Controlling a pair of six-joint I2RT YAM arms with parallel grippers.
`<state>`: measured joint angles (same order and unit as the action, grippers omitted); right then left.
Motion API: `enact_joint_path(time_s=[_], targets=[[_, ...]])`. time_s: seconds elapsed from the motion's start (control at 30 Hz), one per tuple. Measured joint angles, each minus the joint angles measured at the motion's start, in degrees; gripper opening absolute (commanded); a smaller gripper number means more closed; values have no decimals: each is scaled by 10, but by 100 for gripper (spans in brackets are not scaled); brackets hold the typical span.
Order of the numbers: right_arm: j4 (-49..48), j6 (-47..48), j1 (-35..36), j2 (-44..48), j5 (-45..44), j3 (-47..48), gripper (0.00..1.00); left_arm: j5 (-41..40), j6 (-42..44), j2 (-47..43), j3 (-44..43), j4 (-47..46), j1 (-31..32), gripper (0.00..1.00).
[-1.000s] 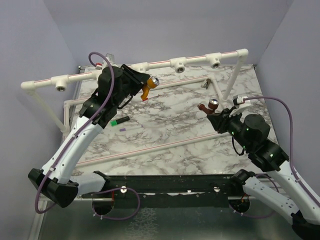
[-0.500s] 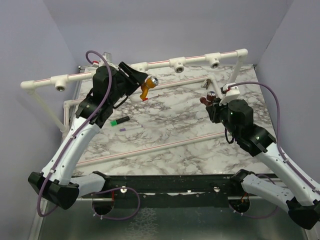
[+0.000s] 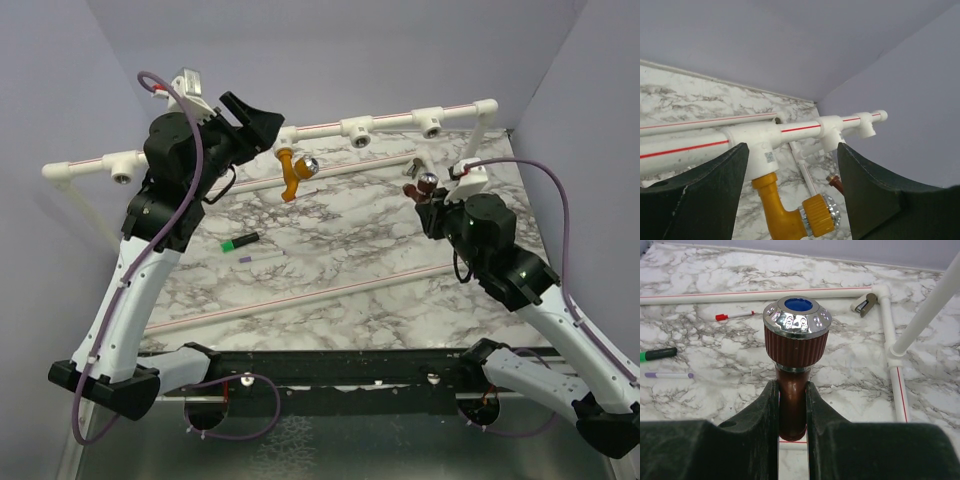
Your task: Install the water faucets
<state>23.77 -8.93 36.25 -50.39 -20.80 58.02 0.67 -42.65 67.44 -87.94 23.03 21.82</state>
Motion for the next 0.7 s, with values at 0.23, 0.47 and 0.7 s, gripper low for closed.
enact_joint_path(time_s=[0.23,0.47,0.7], targets=[[1,3,0,9,-3,31,1,67,54,38,-88,-8,0,72],[-2,42,0,21,-37,44,1,89,141,107,-122,-8,0,72],[-63,119,0,36,-79,18,1,47,226,147,-129,-1,0,70]])
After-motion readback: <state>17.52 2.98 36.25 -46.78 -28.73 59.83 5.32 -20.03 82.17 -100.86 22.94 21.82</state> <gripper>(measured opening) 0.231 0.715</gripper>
